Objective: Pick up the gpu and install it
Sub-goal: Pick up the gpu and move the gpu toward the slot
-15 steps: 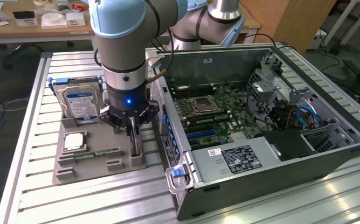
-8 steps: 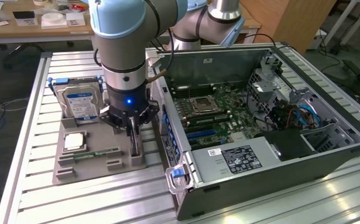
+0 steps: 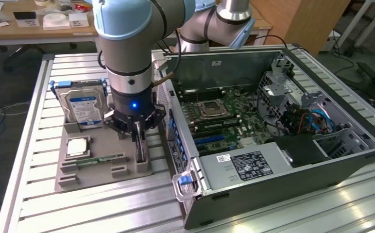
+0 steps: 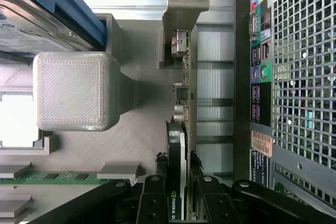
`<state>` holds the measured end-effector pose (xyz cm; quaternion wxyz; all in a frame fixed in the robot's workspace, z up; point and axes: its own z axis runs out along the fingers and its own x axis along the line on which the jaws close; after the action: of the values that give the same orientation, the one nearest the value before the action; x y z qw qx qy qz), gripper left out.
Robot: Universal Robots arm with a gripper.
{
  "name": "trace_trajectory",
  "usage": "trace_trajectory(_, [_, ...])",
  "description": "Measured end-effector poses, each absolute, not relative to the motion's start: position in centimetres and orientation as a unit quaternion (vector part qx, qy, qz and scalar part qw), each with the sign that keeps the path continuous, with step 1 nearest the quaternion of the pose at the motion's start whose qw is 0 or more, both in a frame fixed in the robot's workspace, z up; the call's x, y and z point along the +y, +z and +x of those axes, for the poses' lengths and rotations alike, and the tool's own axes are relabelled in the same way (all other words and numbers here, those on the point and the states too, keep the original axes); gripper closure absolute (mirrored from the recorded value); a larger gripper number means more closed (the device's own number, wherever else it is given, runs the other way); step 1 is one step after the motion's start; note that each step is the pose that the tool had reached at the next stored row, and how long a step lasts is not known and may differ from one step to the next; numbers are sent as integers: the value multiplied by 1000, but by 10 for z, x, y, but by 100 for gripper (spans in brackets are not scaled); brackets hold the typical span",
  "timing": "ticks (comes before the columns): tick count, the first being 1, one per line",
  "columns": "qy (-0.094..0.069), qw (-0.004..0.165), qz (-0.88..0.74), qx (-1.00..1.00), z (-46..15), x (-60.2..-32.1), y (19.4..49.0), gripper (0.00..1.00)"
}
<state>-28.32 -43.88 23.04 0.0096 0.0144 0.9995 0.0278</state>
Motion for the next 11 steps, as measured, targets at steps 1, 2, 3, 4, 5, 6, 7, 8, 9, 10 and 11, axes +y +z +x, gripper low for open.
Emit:
trace_trajectory(1, [28,10,14,999,-283,-439,231,73])
trace_trajectory(2, [28,9,14,999,-283,-439,231,73])
trace_trajectory(3, [27,9,14,999,-283,-439,232,73])
trace_trajectory(4, [28,9,14,999,-283,-439,233,73])
trace_trajectory(5, [28,9,14,999,-283,-439,235,73])
trace_trajectory(6, [28,9,14,999,-283,-439,236,73])
trace_trajectory(7, [28,9,14,999,-283,-439,238,73])
trace_trajectory(8, [28,9,14,999,-283,-439,240,73])
trace_trajectory(9, [28,9,14,999,-283,-439,241,73])
trace_trajectory(10, [28,9,14,999,-283,-439,243,73])
trace_trajectory(11, [28,9,14,999,-283,-439,245,73])
